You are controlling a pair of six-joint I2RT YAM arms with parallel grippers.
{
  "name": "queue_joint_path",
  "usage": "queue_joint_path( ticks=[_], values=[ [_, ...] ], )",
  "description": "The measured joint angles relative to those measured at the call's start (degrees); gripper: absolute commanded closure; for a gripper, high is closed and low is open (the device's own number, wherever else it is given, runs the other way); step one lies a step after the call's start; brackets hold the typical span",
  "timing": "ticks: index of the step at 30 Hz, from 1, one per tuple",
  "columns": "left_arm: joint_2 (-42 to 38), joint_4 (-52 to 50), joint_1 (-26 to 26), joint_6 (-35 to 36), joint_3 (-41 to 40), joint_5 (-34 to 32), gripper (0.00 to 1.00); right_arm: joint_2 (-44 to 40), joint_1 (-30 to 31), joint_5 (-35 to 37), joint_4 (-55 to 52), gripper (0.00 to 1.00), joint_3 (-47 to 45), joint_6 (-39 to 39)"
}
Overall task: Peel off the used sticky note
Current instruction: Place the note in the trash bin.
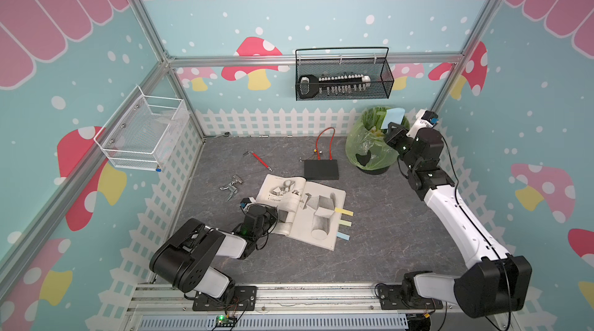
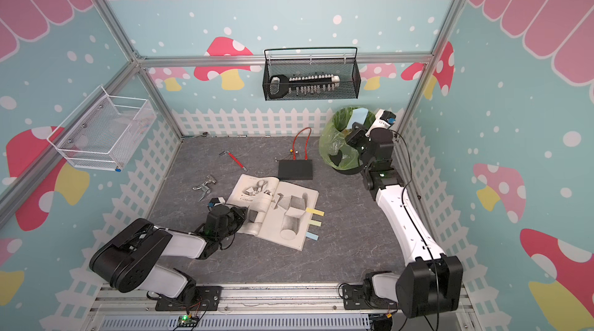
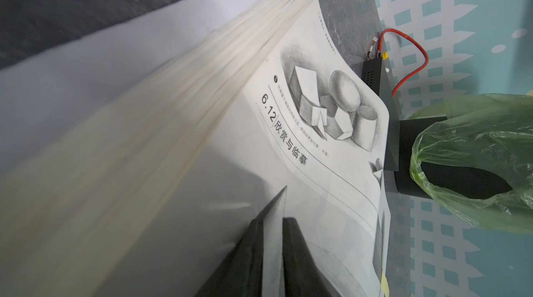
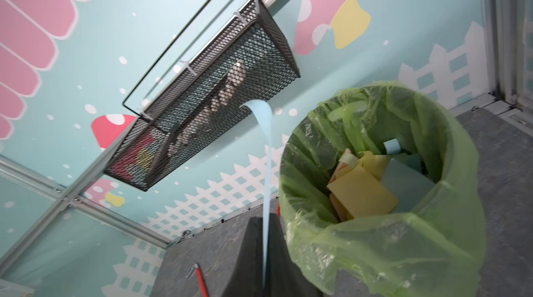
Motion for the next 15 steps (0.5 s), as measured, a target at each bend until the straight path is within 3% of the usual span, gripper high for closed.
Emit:
queue_joint_path(
  ticks=[3, 6, 9, 11, 15],
  values=[
    [-1.0, -1.4, -0.2, 0.0, 0.0, 0.0, 0.81, 7.8, -3.2, -3.2, -2.0, 1.0, 4.8, -1.8],
    [-1.8, -2.8, -0.3, 0.0, 0.0, 0.2, 0.81, 14.0, -4.7, -5.6, -4.4, 0.68, 8.6, -3.1],
    [-2.6, -4.0, -0.3, 0.0, 0.0, 0.2, 0.81, 17.6, -5.0, -7.3, -6.6, 0.47, 12.2, -5.0],
    [-3.1, -4.7, -0.4, 0.0, 0.0, 0.2, 0.81, 18.1, -5.0, -8.0, -7.6, 0.42, 14.6, -6.1],
    [-3.7, -5.8, -0.5, 0.0, 0.0, 0.2, 0.81, 17.7, -5.0, -8.8, -7.7, 0.4, 18.6, -7.7]
  ],
)
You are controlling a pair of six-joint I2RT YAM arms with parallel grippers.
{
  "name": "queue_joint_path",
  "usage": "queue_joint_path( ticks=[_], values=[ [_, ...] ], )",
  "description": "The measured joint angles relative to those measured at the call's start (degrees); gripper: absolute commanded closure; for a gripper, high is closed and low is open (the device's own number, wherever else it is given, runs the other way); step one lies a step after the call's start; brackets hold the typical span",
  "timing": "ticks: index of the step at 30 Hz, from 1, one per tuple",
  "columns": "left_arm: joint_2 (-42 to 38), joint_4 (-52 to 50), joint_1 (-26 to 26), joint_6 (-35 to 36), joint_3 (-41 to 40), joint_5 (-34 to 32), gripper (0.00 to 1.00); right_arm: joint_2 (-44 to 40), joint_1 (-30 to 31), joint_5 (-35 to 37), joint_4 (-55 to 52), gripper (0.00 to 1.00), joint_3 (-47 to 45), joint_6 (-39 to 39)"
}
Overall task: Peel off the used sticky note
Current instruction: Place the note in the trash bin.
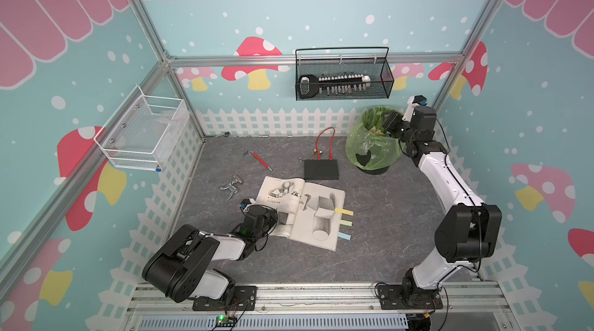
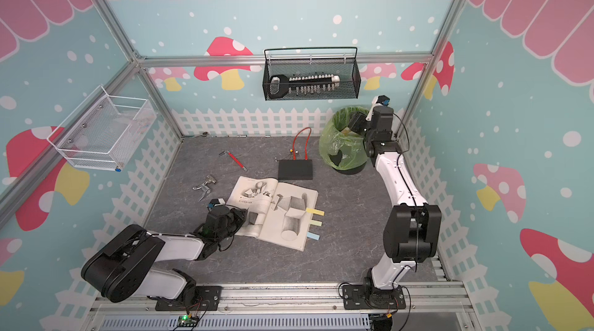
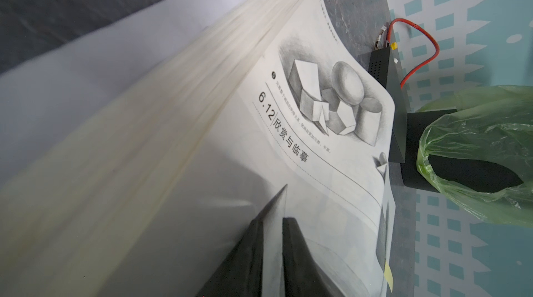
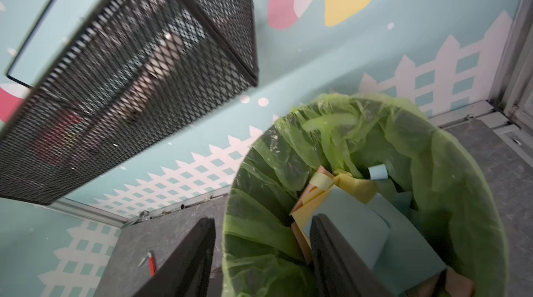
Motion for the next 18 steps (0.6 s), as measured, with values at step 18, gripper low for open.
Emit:
queue_joint_path(
  ticks=[18],
  values=[
    [-1.9, -1.1, 0.0, -0.3, -1.2, 0.7, 0.85, -21.6, 13.2, -8.2, -1.7, 0.4, -31.7, -2.2]
  ],
)
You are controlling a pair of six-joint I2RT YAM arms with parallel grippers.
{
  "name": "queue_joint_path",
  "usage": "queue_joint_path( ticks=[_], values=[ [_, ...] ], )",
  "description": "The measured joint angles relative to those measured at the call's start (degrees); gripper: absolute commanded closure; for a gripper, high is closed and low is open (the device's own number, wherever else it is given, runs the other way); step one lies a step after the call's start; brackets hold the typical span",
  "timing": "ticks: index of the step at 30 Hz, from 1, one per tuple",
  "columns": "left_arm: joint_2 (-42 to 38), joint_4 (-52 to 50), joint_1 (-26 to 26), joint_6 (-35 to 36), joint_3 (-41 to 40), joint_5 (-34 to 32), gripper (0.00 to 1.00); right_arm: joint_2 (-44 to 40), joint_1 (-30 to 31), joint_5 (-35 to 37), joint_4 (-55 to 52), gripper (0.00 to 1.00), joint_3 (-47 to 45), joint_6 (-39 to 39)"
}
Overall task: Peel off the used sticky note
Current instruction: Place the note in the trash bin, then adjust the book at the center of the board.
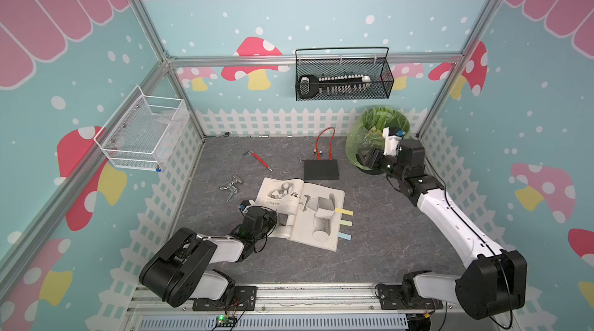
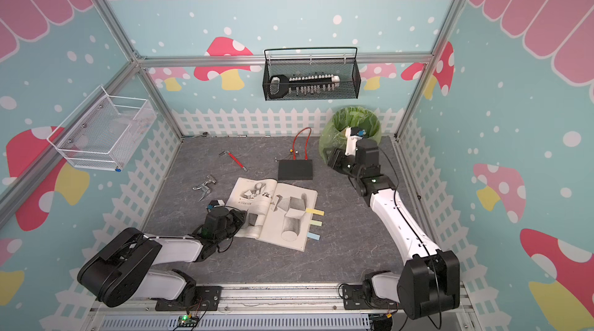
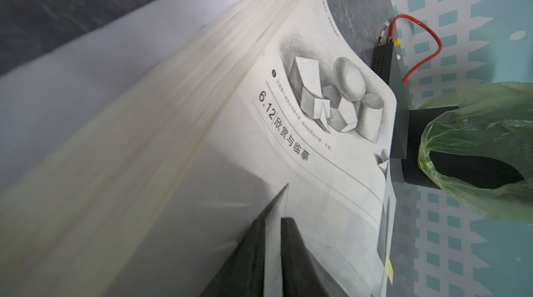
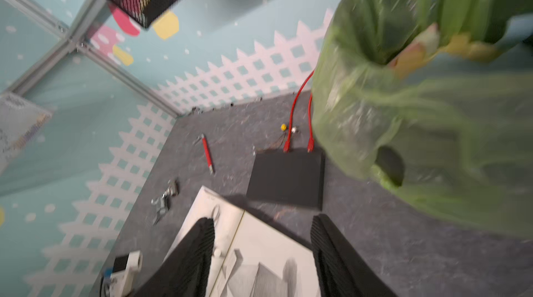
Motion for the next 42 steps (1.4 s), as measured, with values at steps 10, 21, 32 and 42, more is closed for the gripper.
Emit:
queue_joint_path(
  ticks=[10, 21, 32, 42],
  values=[
    [-5.6, -3.5, -0.8, -2.1, -2.8, 0.4, 0.88, -1.8, 3.4, -3.7, 3.5, 0.42, -23.8, 6.0],
    [-12.5, -11.3, -1.4, -3.7, -4.0, -0.2, 0.89, -0.8, 11.6, -7.9, 11.4, 0.75, -28.0, 8.6],
    [-13.5, -12.0, -2.4, -4.5, -4.4, -1.2, 0.89, 32.4, 20.8, -16.9, 19.8, 0.83, 1.9, 2.0],
    [-13.7, -16.0, -2.6, -3.8, -2.3, -1.8, 0.89, 47.7, 21.4, -21.4, 17.8, 0.83, 15.7, -1.3]
  ],
)
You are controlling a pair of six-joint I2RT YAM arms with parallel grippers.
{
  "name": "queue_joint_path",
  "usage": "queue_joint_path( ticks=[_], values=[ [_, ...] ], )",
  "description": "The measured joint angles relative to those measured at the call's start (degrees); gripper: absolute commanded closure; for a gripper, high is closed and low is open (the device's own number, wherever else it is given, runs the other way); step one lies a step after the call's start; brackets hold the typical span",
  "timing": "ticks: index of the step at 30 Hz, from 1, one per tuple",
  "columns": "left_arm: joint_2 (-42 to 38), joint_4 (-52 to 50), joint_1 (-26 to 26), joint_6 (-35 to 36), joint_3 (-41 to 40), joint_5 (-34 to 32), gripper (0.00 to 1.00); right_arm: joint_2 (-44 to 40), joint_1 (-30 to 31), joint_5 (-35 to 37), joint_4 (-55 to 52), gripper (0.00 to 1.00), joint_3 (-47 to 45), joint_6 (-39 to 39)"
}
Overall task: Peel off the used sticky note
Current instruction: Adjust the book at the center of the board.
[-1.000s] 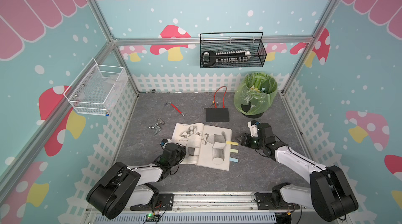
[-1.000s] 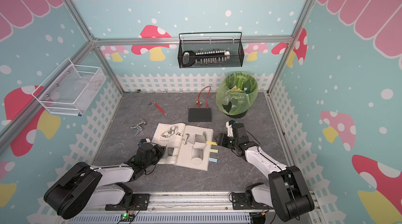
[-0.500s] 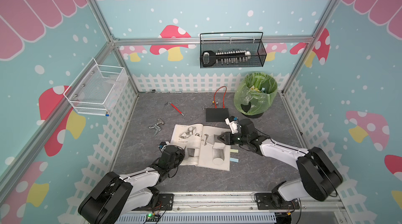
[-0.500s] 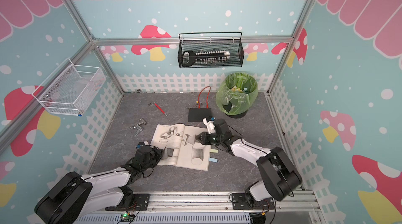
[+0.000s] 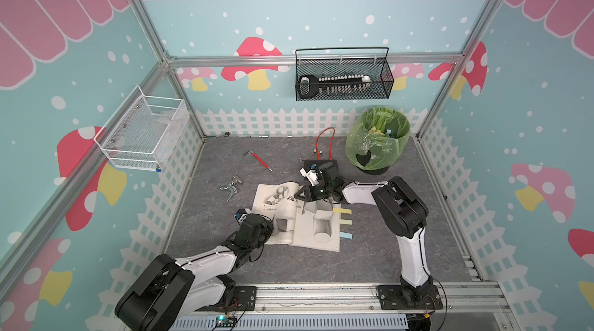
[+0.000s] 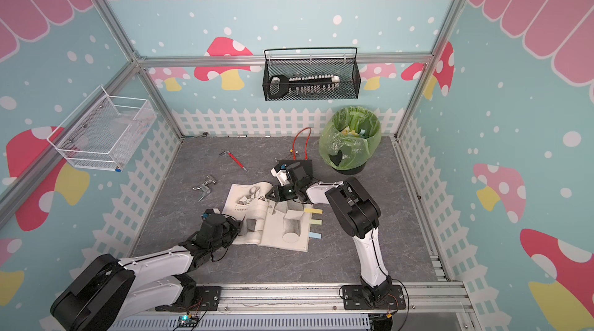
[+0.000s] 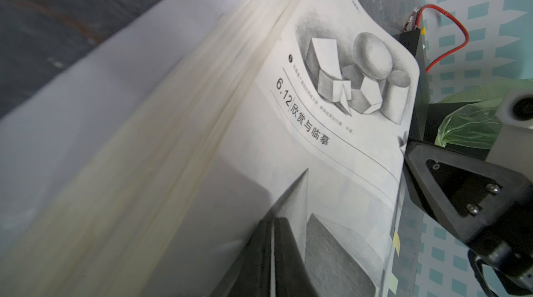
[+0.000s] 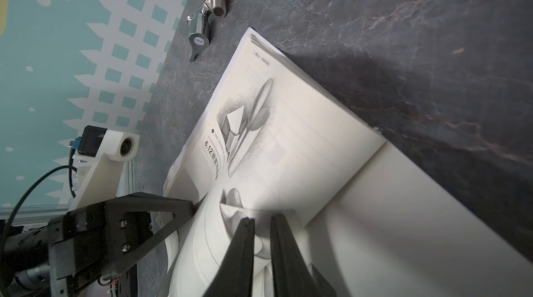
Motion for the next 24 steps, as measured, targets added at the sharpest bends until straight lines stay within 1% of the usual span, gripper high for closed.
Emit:
queue_joint_path(
  ticks=[3, 7, 12, 16, 19, 21, 24],
  values=[
    [0.5, -1.8, 0.0, 0.9, 1.3, 0.0, 0.89, 1.9, 0.4, -0.5, -0.2, 0.83, 3.0, -0.6],
    [0.8, -6.1, 0.0, 3.3, 4.0, 0.1, 0.89, 3.0, 0.8, -0.7, -0.1, 0.83, 4.5, -1.1],
    [0.7, -13.3, -0.3, 7.9, 9.2, 0.8, 0.88, 3.6, 1.1, -0.8, -0.4, 0.83, 5.2, -1.3],
    [0.7, -16.8, -0.4, 11.8, 13.9, 2.5, 0.87, 5.4, 1.8, -0.9, -1.1, 0.83, 7.3, -1.7],
    [0.7, -17.5, -0.8, 15.0, 17.0, 4.9, 0.85, 6.2, 2.5, -0.9, -1.6, 0.82, 8.5, -1.9],
    [0.7, -16.9, -1.2, 17.6, 18.5, 7.9, 0.84, 6.4, 2.8, -0.9, -1.9, 0.82, 8.7, -2.1],
    [1.4, -13.8, -1.5, 20.8, 19.5, 14.4, 0.84, 6.4, 3.0, -0.7, -2.2, 0.81, 8.7, -2.4]
  ],
)
